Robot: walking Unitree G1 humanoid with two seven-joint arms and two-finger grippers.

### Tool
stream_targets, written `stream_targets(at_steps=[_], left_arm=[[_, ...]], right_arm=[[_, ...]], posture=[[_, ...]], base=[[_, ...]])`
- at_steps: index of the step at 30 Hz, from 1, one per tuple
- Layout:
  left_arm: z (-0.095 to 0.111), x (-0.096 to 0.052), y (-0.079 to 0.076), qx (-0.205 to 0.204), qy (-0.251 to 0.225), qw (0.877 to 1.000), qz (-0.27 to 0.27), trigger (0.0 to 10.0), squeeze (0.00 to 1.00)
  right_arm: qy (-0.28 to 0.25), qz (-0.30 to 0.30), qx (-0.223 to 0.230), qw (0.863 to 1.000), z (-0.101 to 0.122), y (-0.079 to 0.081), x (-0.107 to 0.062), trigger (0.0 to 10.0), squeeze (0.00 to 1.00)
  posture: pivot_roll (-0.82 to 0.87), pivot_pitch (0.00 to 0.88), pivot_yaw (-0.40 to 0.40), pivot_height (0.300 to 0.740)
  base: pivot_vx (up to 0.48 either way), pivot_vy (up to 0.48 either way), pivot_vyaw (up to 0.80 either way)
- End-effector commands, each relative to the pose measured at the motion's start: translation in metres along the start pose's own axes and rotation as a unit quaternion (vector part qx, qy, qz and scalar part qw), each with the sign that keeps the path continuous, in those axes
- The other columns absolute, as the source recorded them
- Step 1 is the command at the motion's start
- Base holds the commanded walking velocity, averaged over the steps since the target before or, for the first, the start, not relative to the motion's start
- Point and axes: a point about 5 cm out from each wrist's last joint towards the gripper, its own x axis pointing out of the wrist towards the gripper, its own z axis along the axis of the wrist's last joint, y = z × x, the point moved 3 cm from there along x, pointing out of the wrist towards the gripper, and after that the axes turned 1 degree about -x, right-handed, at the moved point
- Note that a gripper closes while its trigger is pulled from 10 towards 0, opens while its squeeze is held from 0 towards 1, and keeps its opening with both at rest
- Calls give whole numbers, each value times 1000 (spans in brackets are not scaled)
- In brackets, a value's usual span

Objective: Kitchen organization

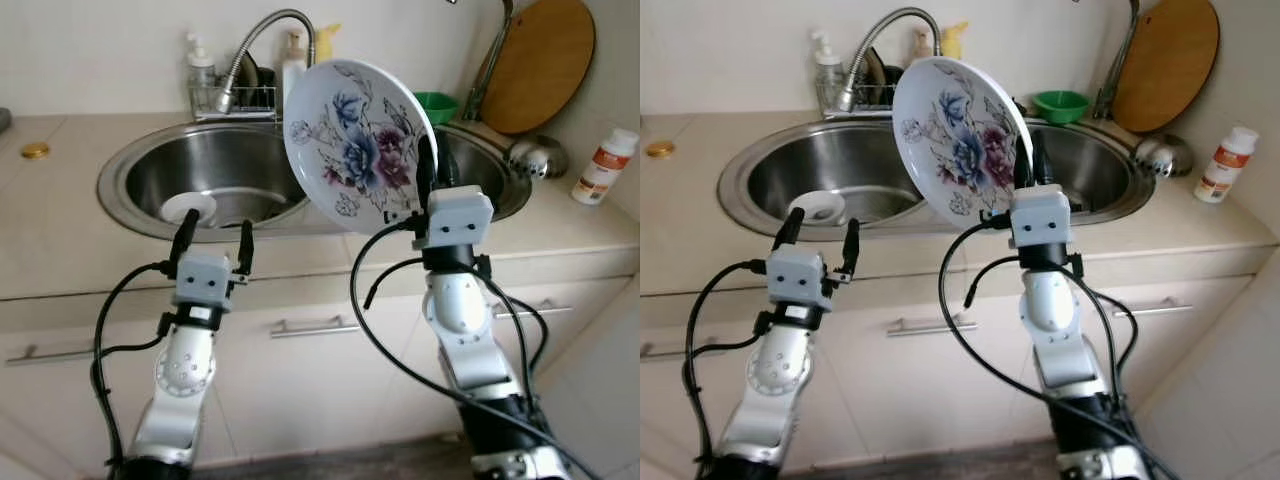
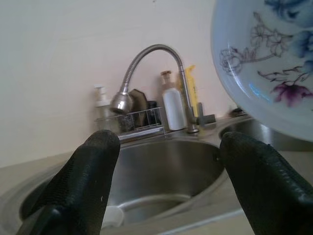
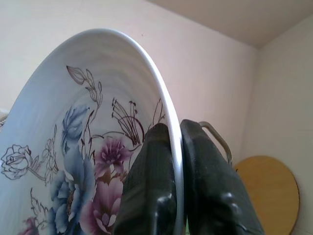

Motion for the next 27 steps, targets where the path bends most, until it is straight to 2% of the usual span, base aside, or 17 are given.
stream_targets(at_steps=[1, 7, 14, 19, 22, 27], left_arm=[[0, 1, 12, 13, -1, 1000, 13, 10000, 0], [0, 1, 13, 14, 0, 1000, 10, 10000, 0], [0, 2, 12, 13, 0, 1000, 8, 10000, 0], [1, 2, 11, 13, 0, 1000, 7, 10000, 0], [1, 2, 11, 11, -1, 1000, 7, 10000, 0], [2, 2, 10, 10, -2, 1000, 6, 10000, 0]], right_arm=[[-25, 0, 25, 999, 14, 10, 6, 0, 0], [-20, -16, 29, 999, 11, 4, 8, 0, 0], [-9, -28, 17, 999, 5, -2, 12, 0, 0], [9, -50, 0, 999, -4, -13, 18, 0, 0], [50, -85, -29, 995, -22, -31, 22, 0, 0], [77, -111, -66, 989, -35, -47, 25, 0, 0]], posture=[[88, 0, -35, 740], [90, 0, -30, 740], [90, 0, -29, 740], [93, 0, -29, 740], [94, 0, -32, 740], [96, 0, -34, 740]], base=[[266, 0, 800], [254, 0, 133], [0, 0, 0], [0, 0, 0], [0, 0, 0], [55, 0, 0]])
